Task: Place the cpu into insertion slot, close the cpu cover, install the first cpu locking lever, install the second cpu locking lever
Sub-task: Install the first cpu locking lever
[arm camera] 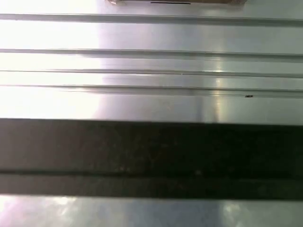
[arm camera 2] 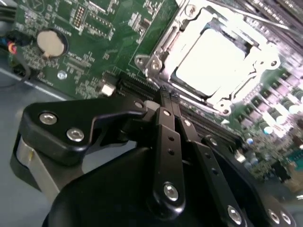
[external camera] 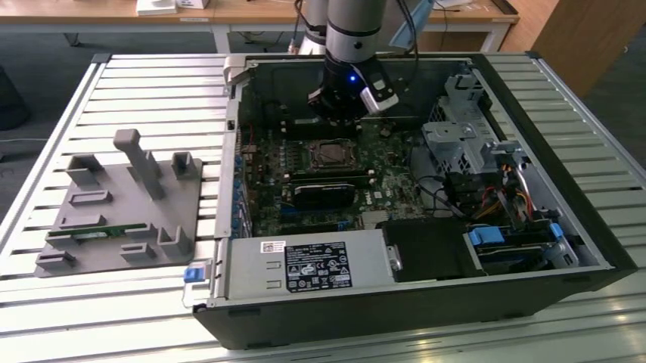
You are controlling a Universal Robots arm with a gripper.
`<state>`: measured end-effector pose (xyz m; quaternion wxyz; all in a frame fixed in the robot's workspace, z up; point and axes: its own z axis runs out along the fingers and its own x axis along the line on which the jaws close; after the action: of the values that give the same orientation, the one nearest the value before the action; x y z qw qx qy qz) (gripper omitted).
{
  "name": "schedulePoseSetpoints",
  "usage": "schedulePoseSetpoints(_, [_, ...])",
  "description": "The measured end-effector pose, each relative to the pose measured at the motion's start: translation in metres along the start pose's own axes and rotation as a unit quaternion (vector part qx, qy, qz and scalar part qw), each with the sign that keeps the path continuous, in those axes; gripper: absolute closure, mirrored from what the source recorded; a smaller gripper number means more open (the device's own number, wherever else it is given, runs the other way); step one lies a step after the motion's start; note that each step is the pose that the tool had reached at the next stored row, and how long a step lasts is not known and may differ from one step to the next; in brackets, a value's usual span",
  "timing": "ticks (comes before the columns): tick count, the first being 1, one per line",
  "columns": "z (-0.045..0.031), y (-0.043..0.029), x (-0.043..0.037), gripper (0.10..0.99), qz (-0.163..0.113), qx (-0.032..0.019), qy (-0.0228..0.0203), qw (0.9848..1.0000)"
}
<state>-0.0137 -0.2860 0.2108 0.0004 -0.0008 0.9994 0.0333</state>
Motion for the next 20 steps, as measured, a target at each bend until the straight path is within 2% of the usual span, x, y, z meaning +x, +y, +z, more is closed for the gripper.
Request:
schedulePoseSetpoints(2, [-0.0034,0.0002,0.0000,0.980,0.000,0.0000,0.0000,1.0000])
schedulePoseSetpoints(20, [-0.0039,-0.0065,-0.0001,0.980,0.000,0.0000,0.0000,1.0000])
